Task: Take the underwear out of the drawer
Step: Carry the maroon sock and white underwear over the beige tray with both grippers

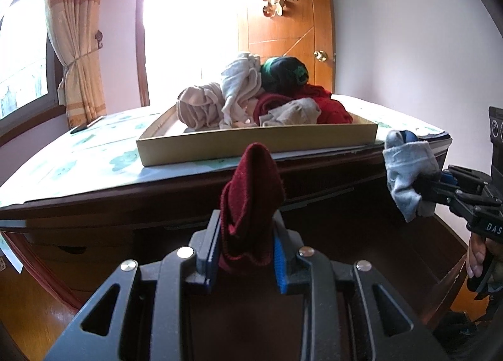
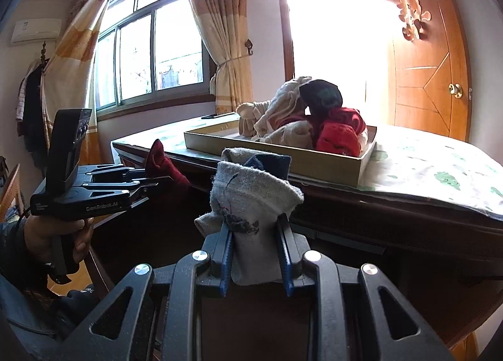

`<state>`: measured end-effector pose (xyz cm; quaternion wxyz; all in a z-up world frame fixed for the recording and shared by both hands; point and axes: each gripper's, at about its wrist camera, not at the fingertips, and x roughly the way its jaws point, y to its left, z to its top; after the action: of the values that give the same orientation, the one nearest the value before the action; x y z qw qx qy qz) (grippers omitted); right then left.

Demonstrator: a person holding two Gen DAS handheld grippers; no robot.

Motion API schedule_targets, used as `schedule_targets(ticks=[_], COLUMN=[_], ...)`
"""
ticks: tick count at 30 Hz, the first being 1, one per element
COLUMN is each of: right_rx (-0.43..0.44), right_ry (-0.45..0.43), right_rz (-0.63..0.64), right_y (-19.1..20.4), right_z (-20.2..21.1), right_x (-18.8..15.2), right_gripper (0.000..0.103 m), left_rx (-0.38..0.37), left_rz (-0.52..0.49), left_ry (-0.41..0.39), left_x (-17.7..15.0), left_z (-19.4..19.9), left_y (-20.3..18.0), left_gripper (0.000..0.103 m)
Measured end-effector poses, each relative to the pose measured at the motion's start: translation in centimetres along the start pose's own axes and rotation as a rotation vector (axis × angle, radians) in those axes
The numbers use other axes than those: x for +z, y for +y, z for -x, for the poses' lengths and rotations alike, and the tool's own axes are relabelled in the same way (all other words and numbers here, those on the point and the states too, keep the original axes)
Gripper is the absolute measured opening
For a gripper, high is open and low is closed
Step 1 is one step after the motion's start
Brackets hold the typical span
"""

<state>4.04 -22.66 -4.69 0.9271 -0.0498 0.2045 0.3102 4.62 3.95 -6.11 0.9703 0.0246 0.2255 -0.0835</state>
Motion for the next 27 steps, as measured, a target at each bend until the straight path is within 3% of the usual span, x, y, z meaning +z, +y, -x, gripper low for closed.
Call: schedule_targets(ticks=[8,27], right_rx=[0.005,0.011], right_ry=[-0.029,-0.017], right_rz=[0.014,0.007], right_y=[0.3,0.0], right_z=[0.3,0.5], right_x=[0.0,1.2], right_gripper=[0.027,0.027], left_rx=[0.029,0.001], left_rz=[-0.004,0.034], left_ry=[-0.063,-0.039], left_x=[0.0,0.6], left_z=[1.0,0.4], left_y=[-0.1,0.5], left_gripper=[0.027,0.027])
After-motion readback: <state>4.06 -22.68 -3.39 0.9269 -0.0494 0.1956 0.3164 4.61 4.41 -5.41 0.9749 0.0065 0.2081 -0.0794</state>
